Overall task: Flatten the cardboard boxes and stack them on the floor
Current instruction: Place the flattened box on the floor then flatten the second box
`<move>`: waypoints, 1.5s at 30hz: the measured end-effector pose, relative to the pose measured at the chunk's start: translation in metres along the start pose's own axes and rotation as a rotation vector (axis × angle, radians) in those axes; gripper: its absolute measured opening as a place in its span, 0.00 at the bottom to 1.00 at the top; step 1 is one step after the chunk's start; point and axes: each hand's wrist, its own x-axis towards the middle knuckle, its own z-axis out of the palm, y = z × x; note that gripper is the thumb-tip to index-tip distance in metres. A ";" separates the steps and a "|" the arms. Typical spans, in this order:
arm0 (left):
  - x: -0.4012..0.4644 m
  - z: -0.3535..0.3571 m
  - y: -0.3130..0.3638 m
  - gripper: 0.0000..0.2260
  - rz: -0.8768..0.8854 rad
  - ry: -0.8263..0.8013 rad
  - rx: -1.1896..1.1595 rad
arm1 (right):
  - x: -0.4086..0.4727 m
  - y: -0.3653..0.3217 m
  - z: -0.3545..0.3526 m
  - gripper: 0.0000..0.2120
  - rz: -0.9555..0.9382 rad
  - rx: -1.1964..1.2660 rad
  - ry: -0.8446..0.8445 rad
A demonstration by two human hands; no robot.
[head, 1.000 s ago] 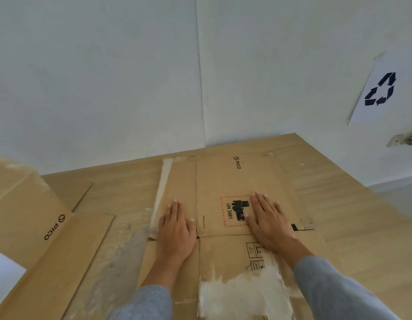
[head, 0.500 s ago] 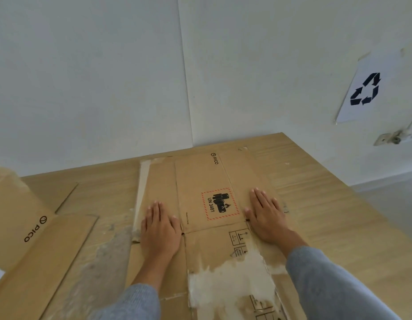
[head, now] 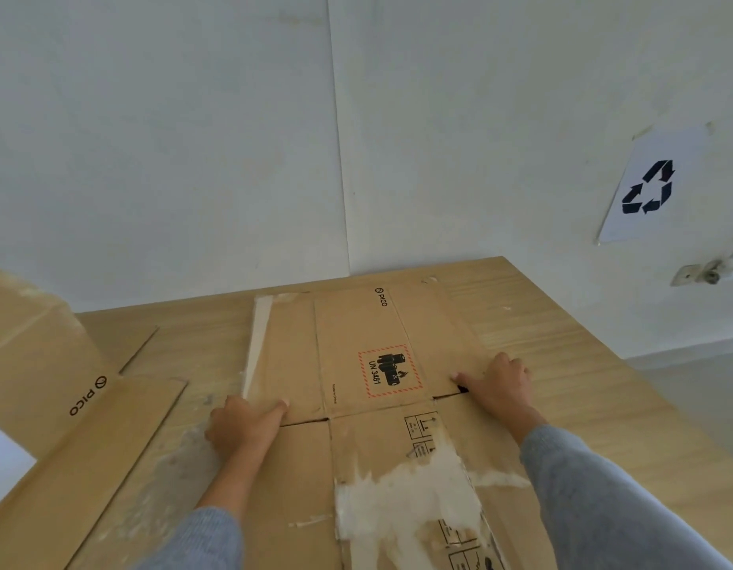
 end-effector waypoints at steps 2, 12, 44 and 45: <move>-0.002 -0.004 -0.001 0.29 0.018 -0.021 -0.086 | 0.004 0.001 -0.003 0.38 0.017 0.037 -0.034; -0.019 -0.025 -0.006 0.15 0.250 -0.027 -0.167 | -0.016 0.001 -0.021 0.23 -0.110 -0.077 0.014; -0.270 0.069 0.285 0.10 0.441 0.307 -0.395 | 0.119 0.249 -0.280 0.11 -0.350 0.039 0.279; -0.281 0.080 0.299 0.10 0.428 0.309 -0.400 | 0.130 0.263 -0.288 0.11 -0.355 0.034 0.278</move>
